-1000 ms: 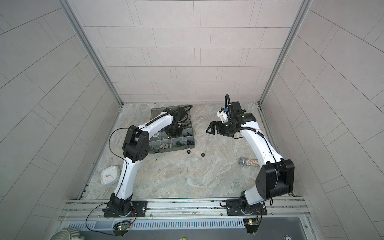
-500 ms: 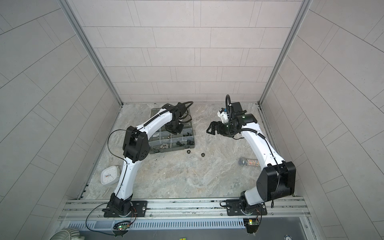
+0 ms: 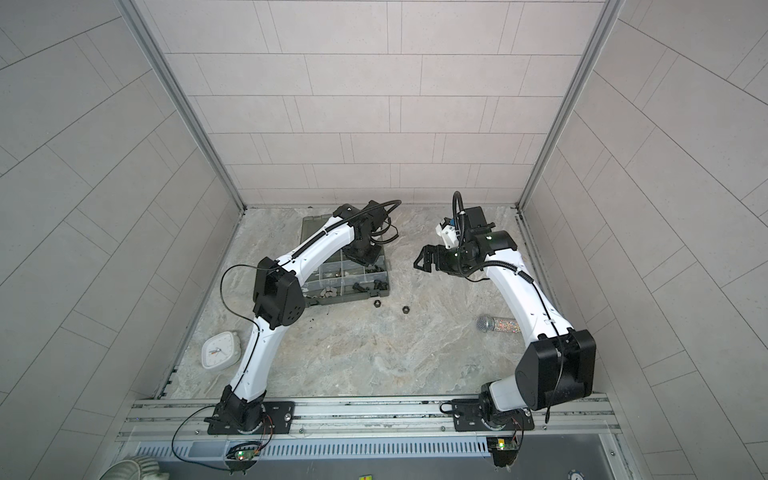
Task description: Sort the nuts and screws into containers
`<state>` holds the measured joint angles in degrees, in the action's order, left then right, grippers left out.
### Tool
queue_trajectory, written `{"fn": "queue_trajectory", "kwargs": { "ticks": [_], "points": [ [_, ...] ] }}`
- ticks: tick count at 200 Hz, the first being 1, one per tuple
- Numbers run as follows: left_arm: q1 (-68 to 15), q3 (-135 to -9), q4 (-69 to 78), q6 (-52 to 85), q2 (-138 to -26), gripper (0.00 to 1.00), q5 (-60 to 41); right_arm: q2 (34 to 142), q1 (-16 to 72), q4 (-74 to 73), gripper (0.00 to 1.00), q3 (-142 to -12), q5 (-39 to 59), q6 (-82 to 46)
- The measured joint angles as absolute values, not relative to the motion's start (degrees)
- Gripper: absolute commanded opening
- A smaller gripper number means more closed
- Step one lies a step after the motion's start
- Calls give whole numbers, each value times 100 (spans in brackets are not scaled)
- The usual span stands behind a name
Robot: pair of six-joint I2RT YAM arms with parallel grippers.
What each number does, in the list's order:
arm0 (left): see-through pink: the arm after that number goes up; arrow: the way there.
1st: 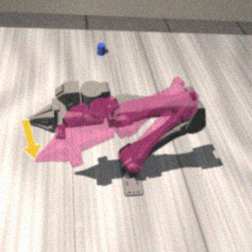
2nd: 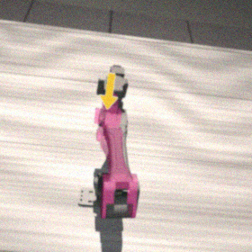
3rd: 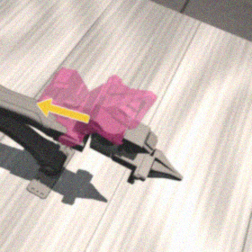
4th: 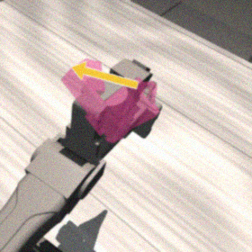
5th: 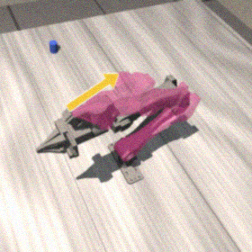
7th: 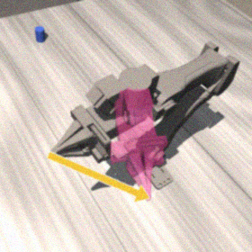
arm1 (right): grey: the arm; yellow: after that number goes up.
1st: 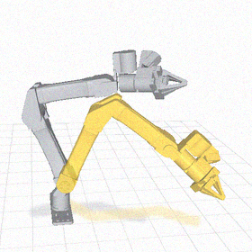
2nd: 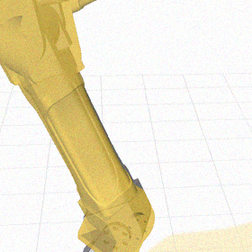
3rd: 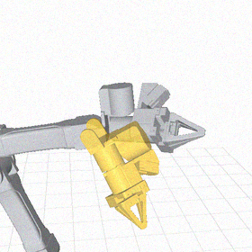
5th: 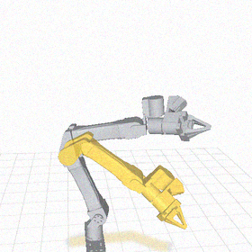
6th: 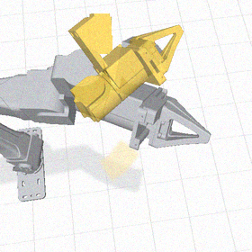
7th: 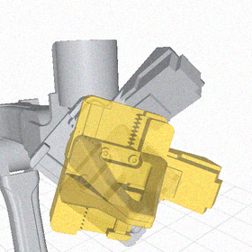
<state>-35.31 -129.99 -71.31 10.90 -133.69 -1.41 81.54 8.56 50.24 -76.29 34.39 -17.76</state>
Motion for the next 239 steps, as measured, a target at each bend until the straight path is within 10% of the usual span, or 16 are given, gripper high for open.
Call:
{"fn": "queue_trajectory", "kwargs": {
  "ticks": [138,188,239],
  "points": [
    [-3675,-13284,-7120,1087,-13858,10,-102,7566,707,5284,99,-7393,3288,-1647],
    [-3651,-13323,-7083,1048,-13900,55,-93,7537,694,5328,99,-7387,3247,-1647],
    [-3638,-13428,-6943,1066,-13804,57,-97,7537,694,5365,99,-7387,3247,-1643]
  ]
}}
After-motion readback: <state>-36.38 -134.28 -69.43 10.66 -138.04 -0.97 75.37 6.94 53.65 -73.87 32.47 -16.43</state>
